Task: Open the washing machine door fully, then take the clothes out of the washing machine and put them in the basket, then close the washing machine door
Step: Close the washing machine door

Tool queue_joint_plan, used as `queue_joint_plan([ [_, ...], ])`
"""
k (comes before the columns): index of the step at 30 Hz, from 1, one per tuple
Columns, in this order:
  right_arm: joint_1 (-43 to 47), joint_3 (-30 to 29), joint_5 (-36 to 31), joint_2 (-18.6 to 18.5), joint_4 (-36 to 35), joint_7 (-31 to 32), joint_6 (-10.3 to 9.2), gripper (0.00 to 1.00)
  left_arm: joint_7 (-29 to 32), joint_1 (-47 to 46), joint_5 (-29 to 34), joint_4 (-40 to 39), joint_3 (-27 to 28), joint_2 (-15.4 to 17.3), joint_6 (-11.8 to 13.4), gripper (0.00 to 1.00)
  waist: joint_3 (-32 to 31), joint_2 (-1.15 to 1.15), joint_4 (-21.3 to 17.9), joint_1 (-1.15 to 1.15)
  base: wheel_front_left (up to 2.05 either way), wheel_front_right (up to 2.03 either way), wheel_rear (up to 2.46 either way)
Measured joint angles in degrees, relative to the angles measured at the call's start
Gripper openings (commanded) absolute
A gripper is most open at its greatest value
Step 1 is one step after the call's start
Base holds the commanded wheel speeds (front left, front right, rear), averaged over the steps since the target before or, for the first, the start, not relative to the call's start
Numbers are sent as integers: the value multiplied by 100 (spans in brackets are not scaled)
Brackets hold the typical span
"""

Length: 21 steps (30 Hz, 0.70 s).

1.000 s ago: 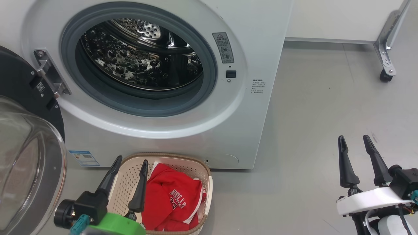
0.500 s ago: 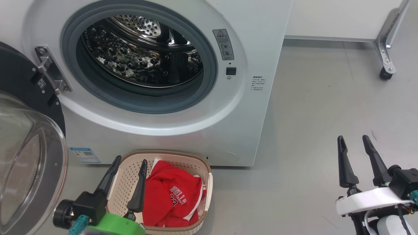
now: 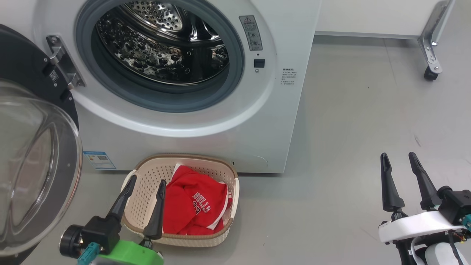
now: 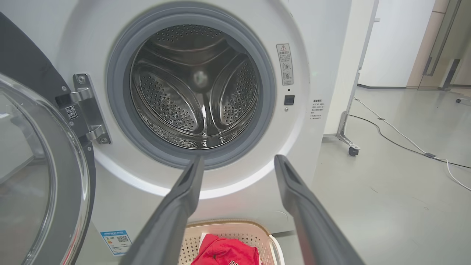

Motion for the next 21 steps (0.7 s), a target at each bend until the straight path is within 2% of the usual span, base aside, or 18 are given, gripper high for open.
queue_joint_plan([
  [21,0,79,0,-4,2,0,0,100,0,5,32,-108,-51,3,0,100,2,0,30,0,-119,119,0],
])
